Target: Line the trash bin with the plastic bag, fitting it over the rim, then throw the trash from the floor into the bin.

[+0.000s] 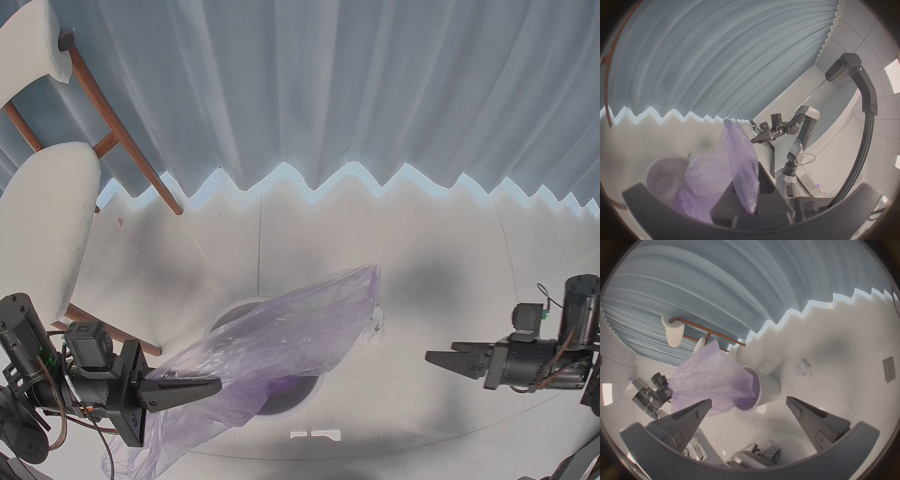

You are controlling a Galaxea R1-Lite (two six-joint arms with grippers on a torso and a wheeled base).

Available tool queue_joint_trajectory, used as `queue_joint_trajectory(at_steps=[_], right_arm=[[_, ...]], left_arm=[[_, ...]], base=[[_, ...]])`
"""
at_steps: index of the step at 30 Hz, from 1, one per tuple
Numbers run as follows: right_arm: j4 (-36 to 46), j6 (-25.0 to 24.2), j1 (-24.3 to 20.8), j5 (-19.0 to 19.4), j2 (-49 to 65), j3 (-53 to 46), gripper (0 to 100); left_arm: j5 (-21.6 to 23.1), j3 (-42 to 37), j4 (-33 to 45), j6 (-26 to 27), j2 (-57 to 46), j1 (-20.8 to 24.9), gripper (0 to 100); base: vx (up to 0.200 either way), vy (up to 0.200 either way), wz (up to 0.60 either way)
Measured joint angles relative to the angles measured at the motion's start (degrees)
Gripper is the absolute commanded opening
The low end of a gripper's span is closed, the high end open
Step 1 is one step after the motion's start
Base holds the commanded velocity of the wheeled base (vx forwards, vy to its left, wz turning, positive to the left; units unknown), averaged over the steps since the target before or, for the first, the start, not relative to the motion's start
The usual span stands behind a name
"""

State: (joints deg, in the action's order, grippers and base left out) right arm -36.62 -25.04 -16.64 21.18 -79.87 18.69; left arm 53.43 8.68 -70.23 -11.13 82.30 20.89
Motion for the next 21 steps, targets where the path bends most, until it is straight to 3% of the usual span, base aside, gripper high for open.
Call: queue_joint_trajectory(at_steps=[5,6,14,21], right_arm=[[-16.34,-4.63,-4.78,-6.42,-12.57,0.16,100],[-19.41,-5.5,-5.68,-8.12,-15.27,0.41,0],[-40.23,-9.67,-10.09,-22.19,-34.73,7.02,0],[-43.13,-12.68,-12.11,-26.23,-43.75,16.12,0]], left_arm=[[-1.0,0.52,-0.06,-0.52,-0.49,0.13,0],[-1.13,0.66,-0.05,-0.59,-0.57,0.13,0],[-1.95,1.24,0.06,-0.85,-0.77,0.32,0],[-2.19,1.35,0.11,-0.9,-0.66,0.74,0]], base=[[0.0,0.0,0.0],[0.0,0.0,0.0],[0.0,0.0,0.0],[0.0,0.0,0.0]])
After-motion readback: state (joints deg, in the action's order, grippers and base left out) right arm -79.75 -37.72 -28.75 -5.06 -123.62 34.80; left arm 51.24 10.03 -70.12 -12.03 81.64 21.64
